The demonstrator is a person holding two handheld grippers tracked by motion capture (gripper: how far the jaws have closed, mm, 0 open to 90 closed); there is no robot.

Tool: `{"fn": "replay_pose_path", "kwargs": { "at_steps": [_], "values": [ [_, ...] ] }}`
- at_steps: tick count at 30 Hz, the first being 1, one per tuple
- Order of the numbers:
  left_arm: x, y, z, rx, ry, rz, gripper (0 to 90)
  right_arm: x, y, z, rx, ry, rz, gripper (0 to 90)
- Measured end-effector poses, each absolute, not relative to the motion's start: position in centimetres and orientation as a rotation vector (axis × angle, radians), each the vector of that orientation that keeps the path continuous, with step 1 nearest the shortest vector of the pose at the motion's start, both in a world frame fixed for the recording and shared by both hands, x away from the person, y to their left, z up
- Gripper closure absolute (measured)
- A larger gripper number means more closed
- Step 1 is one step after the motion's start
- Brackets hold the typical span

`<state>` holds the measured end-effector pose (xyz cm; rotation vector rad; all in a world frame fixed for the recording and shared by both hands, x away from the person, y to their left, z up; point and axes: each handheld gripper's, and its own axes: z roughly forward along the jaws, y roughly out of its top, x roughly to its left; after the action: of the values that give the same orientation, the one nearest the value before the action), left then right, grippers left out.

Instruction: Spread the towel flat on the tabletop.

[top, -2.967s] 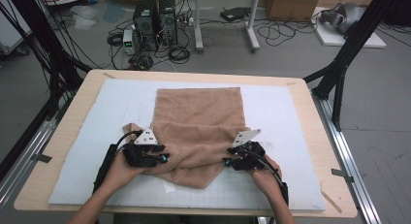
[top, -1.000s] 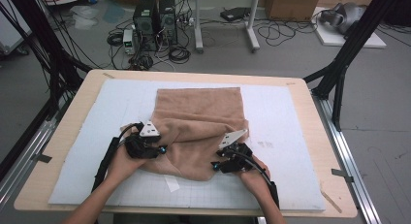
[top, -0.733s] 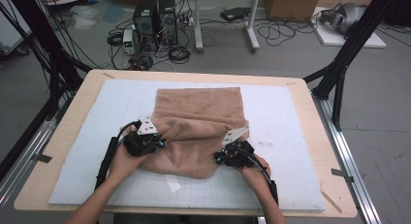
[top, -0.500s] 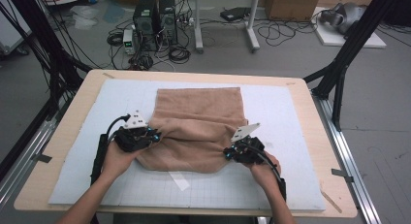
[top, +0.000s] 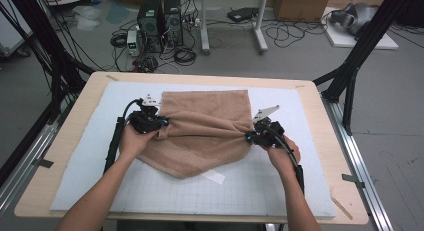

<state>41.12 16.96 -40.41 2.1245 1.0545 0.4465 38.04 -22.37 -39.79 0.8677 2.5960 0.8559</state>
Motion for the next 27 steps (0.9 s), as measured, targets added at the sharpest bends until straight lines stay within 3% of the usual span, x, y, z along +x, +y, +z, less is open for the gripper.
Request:
{"fn": "replay_pose_path", "kwargs": {
  "at_steps": [5, 17, 27],
  "values": [
    [41.2, 17.5, -40.5, 2.127, 1.063, 0.42, 76.7, 38.0, -22.3, -39.7, 0.864, 2.587, 0.906, 77.7],
    [36.6, 19.0, -36.9, 2.087, 0.888, 0.418, 65.4, 33.7, -22.9, -37.3, 0.771, 2.51, 1.07, 65.9],
    [33.4, 17.9, -39.5, 2.192, 0.738, 0.334, 62.9, 32.1, -20.6, -39.9, 0.739, 2.608, 1.102, 61.4]
  ]
}}
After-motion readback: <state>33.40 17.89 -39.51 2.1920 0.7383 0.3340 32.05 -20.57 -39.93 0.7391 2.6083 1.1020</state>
